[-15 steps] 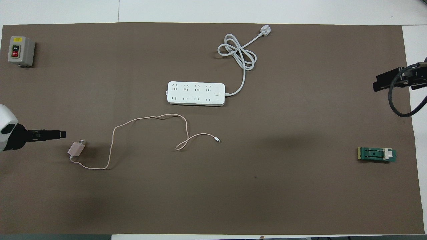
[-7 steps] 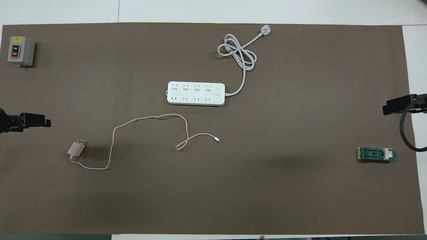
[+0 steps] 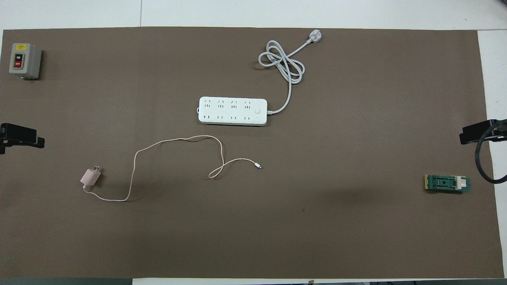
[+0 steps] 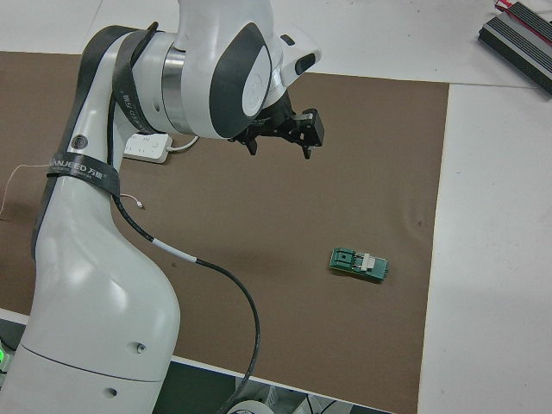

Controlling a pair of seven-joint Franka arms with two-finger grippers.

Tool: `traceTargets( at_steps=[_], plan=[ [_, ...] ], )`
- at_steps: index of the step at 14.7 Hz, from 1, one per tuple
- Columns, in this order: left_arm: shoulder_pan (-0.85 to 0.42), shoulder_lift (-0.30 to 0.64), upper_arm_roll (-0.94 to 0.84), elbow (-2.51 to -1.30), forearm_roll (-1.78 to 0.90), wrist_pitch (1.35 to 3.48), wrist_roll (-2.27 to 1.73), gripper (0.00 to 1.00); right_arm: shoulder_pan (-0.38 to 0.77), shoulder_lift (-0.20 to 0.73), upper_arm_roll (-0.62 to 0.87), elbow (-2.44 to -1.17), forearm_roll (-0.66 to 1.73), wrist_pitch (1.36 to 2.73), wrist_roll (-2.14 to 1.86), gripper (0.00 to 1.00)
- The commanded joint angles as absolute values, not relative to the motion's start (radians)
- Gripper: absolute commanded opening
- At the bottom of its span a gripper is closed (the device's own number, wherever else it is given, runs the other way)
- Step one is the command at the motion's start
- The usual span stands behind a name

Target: Unplug charger and place it aside

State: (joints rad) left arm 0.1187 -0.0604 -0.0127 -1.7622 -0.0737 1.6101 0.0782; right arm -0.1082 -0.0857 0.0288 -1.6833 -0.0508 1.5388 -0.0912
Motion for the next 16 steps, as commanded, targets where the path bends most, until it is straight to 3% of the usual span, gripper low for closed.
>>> traceTargets(
  at_steps=[1,5,16],
  plan=[
    [0.048,0.021,-0.005,-1.638,-0.037,1.571,0.054,1.0,-0.123,-0.106,0.035,-1.701,-0.067,1.536,-0.11,1.0],
    [-0.012,0.028,-0.005,-1.643,-0.034,1.643,0.049,1.0,-0.123,-0.106,0.037,-1.701,-0.054,1.535,-0.109,1.0],
    [-0.029,0.025,-0.017,-1.641,0.006,1.588,0.077,1.0,-0.117,-0.106,0.038,-1.701,-0.026,1.537,-0.086,1.0]
  ],
)
